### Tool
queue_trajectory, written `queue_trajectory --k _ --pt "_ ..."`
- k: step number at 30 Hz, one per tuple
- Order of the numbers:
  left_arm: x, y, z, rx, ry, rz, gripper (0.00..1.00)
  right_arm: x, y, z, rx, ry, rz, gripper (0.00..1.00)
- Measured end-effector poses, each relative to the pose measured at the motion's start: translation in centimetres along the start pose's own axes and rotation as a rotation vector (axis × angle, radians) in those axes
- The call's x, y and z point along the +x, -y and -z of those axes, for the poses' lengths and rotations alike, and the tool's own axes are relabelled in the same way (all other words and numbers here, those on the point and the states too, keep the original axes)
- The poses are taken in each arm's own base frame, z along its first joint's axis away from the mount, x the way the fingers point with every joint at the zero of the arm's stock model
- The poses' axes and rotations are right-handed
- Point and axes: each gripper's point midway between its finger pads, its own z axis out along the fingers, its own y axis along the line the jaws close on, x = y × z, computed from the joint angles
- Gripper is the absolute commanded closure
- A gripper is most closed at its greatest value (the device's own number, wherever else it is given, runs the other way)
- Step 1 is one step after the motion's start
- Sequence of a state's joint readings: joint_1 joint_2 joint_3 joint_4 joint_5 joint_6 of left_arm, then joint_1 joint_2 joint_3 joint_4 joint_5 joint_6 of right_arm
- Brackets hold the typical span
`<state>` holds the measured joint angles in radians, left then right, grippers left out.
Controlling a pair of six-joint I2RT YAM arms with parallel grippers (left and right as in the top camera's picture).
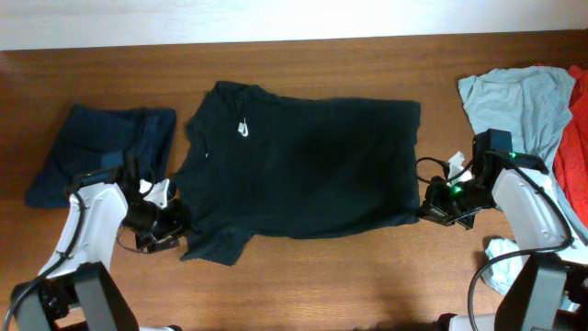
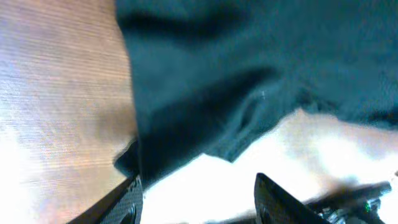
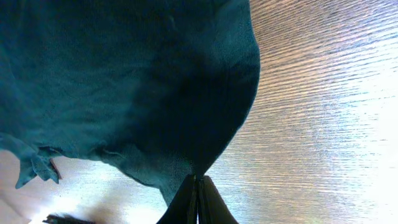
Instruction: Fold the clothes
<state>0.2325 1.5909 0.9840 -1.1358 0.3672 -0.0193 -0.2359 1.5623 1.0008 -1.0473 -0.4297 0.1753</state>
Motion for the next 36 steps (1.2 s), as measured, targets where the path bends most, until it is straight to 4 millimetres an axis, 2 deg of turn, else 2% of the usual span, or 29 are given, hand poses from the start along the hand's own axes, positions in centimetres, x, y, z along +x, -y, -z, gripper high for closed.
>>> queue_trajectory --k 5,10,12,18,23,30,36 --pt "1.8 0.1 -0.5 0.016 -0.067 0.020 0.44 0.1 0.0 0.0 -0.002 -0.005 -0.002 0.96" --pt "3.8 -0.7 -2.6 0.016 -0.120 0.107 0.44 0.1 0.0 0.0 -0.003 -0.005 -0.002 0.96" --pt "4.1 -1.0 -3.6 0.018 -0.119 0.132 0.48 0.1 0.0 0.0 -0.002 -0.006 -0.002 0.96" --pt "3.0 -0.8 -4.8 0.046 -0.058 0.111 0.48 0.1 0.0 0.0 -0.003 -0.004 -0.001 0.96" --pt "1.4 1.1 -5.7 0.037 0.003 -0.015 0.47 0.1 0.0 0.0 -0.003 -0.004 -0.001 0.96" --pt "2.3 2.6 -7.0 -0.053 -0.020 -0.081 0.47 0.1 0.0 0.0 -0.003 -0.004 -0.001 0.96" --pt "2.9 2.6 -7.6 -0.090 -0.017 -0.026 0.47 0.1 0.0 0.0 -0.003 -0.004 0.000 0.96"
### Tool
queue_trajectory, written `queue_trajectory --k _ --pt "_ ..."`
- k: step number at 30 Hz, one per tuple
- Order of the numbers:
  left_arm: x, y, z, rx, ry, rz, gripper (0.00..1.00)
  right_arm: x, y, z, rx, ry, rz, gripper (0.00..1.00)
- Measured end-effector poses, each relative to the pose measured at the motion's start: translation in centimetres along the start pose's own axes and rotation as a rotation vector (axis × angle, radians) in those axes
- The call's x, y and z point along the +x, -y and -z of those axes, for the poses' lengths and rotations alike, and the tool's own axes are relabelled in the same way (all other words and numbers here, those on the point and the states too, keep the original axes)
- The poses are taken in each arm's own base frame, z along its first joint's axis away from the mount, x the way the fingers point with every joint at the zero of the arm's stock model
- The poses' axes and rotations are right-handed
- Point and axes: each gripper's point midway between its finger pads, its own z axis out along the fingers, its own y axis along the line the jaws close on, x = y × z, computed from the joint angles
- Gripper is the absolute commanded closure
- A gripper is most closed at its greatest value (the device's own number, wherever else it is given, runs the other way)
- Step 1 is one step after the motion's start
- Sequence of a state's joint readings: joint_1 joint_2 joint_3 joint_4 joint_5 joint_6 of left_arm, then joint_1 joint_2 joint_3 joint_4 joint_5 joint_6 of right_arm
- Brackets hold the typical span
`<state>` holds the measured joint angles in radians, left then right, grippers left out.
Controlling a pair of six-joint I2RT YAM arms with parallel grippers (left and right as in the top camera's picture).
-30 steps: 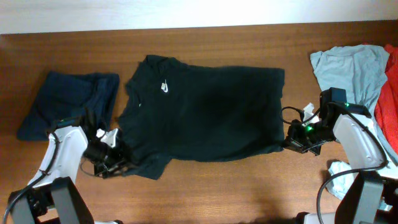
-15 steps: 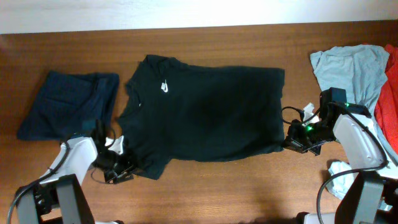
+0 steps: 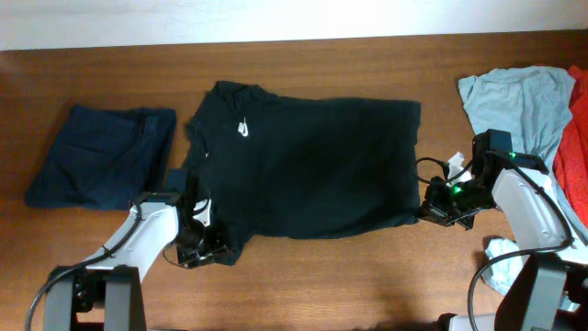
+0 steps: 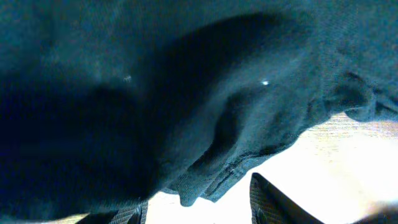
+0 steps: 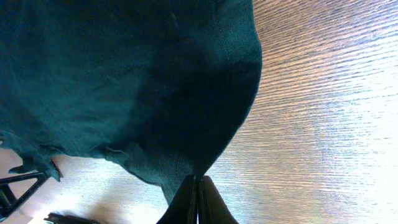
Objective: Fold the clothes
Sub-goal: 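Lift the hem with both grippers and fold it up toward the collar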
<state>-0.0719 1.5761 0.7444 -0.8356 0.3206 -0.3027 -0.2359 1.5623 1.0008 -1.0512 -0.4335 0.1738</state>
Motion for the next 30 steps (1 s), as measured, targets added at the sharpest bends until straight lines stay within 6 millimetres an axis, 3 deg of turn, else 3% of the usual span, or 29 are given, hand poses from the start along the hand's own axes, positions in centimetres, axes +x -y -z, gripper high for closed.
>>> queue_trajectory --k 3,6,8,11,15,20,24,30 --pt "-0.1 0.0 0.0 0.006 0.019 0.033 0.48 0.0 0.0 0.0 0.000 0.000 0.003 0.96" --pt "-0.2 -0.1 -0.1 0.002 0.029 0.059 0.67 0.0 0.0 0.0 0.000 0.000 0.010 0.96" --pt "-0.3 -0.4 -0.2 -0.011 0.035 0.075 0.86 0.0 0.0 0.0 0.000 0.000 0.016 0.96" --pt "-0.4 -0.6 -0.3 -0.018 0.040 0.081 0.99 0.0 0.0 0.0 0.000 0.000 0.019 0.96" --pt "0.0 -0.5 -0.4 -0.010 0.026 0.092 1.00 0.0 0.0 0.0 0.000 0.000 0.021 0.96" --pt "2.8 -0.4 0.0 -0.008 -0.094 0.125 0.99 0.1 0.0 0.0 0.000 -0.002 0.027 0.96" --pt "3.3 0.6 3.0 0.002 -0.087 0.107 0.99 1.0 -0.1 0.6 0.004 -0.045 0.050 0.96" --pt "0.6 3.3 10.4 0.055 0.180 -0.018 1.00 0.8 -1.5 3.4 0.002 -0.042 0.121 0.96"
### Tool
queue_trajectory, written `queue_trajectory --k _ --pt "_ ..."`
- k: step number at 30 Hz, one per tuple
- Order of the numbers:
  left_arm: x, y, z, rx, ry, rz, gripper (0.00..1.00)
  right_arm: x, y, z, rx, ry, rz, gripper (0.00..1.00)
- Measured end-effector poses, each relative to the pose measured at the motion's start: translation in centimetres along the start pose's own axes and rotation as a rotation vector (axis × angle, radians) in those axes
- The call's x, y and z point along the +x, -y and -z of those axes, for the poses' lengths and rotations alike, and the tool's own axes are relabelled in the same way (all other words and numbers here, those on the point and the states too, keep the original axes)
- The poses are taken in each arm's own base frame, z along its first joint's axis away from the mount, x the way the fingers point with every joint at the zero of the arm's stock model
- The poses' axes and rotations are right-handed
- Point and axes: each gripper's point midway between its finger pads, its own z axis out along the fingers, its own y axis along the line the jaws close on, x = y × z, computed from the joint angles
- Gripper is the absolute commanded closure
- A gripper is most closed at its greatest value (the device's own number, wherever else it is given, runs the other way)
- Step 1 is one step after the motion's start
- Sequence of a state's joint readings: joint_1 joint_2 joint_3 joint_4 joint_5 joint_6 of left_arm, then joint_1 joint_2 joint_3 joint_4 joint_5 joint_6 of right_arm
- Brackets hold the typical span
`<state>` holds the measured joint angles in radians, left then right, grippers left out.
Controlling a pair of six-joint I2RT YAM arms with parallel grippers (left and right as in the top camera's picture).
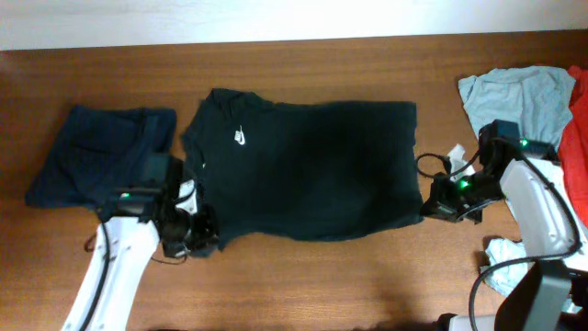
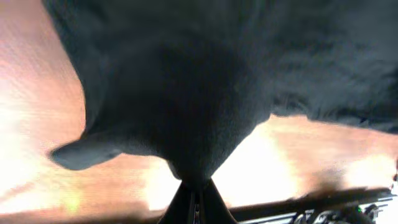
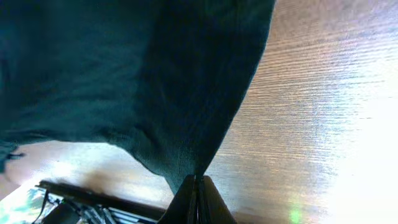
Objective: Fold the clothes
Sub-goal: 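Lift the hem with both grippers and fold it up toward the collar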
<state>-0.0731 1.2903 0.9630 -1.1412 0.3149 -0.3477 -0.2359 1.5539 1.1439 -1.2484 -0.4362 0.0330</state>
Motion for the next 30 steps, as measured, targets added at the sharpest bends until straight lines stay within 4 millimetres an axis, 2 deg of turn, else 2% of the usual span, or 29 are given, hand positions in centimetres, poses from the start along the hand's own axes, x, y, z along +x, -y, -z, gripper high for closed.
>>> queue_trajectory --k 3,5,8,15,20,25,29,30 --pt "-1.4 0.4 1.7 -0.009 0.078 -0.046 1.00 -0.9 -0.8 1.3 -0.008 0.042 0.033 0.96" --pt "-1.8 0.2 1.8 -0.029 0.095 -0.065 1.00 -1.4 -1.2 1.7 -0.025 0.061 0.046 0.96" --pt "-2.4 -0.3 1.6 -0.062 0.108 -0.090 1.00 -2.2 -1.7 1.8 -0.051 0.094 0.063 0.96" --pt "-7.6 -0.1 0.9 -0.103 0.262 -0.200 1.00 -6.1 -2.6 2.5 -0.084 0.252 0.088 0.96" --pt "-10.0 0.3 -0.1 -0.105 0.305 -0.279 1.00 -7.9 -2.9 3.0 -0.094 0.320 0.095 0.96" --pt "-11.9 0.8 -0.7 -0.103 0.347 -0.342 1.00 -9.0 -2.9 2.7 -0.101 0.342 0.099 0.96" --pt "-13.2 1.5 -0.2 -0.095 0.408 -0.383 1.00 -10.2 -2.4 1.6 -0.109 0.336 0.062 0.95" --pt "-13.4 1.6 -0.2 -0.094 0.416 -0.389 0.96 -10.7 -2.3 1.2 -0.110 0.340 0.059 0.92"
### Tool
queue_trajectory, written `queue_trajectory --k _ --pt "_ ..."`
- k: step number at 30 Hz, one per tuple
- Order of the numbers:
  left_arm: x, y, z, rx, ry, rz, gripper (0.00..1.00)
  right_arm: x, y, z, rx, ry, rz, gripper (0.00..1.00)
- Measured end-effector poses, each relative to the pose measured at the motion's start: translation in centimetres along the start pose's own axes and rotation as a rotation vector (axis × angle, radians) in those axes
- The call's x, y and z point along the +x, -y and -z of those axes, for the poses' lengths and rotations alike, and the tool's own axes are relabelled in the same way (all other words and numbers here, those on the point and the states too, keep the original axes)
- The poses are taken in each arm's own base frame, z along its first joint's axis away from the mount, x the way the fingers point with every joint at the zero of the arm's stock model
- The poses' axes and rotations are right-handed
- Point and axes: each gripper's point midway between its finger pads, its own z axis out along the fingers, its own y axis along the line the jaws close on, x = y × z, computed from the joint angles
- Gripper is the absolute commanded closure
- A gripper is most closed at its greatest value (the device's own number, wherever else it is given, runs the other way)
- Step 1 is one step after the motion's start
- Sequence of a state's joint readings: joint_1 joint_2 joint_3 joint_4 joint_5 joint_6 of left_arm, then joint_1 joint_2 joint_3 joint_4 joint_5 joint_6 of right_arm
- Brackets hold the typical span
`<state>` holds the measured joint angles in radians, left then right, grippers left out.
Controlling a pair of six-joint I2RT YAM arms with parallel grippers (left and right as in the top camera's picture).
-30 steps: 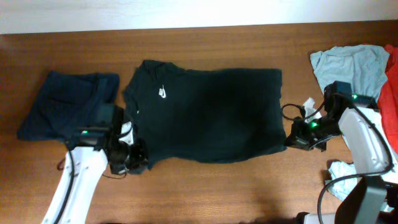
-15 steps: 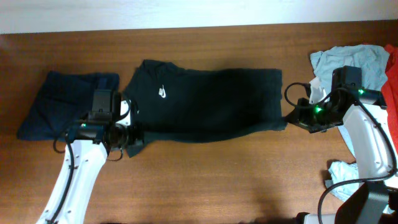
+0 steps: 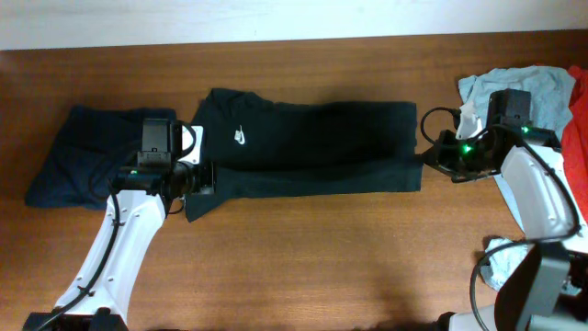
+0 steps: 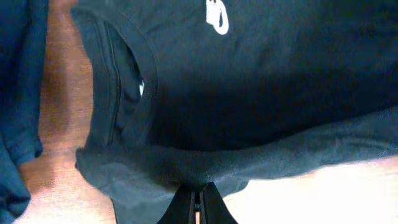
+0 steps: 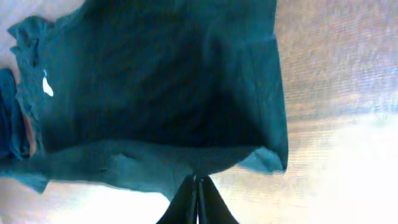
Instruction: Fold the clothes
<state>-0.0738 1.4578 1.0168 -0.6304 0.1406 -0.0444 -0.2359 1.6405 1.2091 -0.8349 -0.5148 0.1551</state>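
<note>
A black T-shirt with a small white logo lies across the table, its near edge lifted and carried toward the far edge so it makes a narrow band. My left gripper is shut on the shirt's left edge by the sleeve; in the left wrist view the cloth hangs from my left gripper. My right gripper is shut on the shirt's right corner, and the right wrist view shows the fabric draped from my right gripper.
A folded dark-blue garment lies at the left. A light-blue shirt and a red cloth are piled at the right edge. A white crumpled item sits at the front right. The wooden table stretches in front.
Both grippers have moved away from the front edge with the shirt's near edge in them. The shirt is now a narrower band, its front half raised over the back half.
The shirt lay flat, my right gripper shut on its near right corner and my left open beside the near sleeve. The left then sat over the sleeve, then was shut on it. Now both hold the near edge farther back over the shirt.
</note>
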Motion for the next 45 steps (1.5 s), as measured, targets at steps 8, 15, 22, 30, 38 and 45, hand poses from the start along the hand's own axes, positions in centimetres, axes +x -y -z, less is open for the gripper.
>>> queue_trajectory --k 8,15,22,30,38,45 --pt "-0.3 -0.8 -1.6 -0.035 -0.004 -0.029 0.38 -1.1 0.9 -1.9 -0.001 0.005 -0.010 0.51" --pt "0.8 -2.3 -1.6 -0.115 -0.051 -0.025 0.21 0.8 1.1 -1.8 0.011 -0.068 -0.058 0.35" --pt "4.6 -2.6 -1.1 -0.130 -0.208 -0.011 0.20 3.9 1.4 -1.4 0.028 -0.188 -0.096 0.34" --pt "3.2 -2.7 -1.6 -0.129 -0.152 -0.014 0.43 4.1 1.4 -1.3 0.027 -0.194 -0.081 0.34" --pt "4.2 -2.8 -4.8 -0.107 -0.214 -0.005 0.44 4.1 1.4 -1.3 0.027 -0.195 -0.079 0.33" --pt "4.7 -2.6 -5.8 -0.087 -0.237 -0.001 0.53 4.0 1.4 -1.4 0.027 -0.193 -0.078 0.33"
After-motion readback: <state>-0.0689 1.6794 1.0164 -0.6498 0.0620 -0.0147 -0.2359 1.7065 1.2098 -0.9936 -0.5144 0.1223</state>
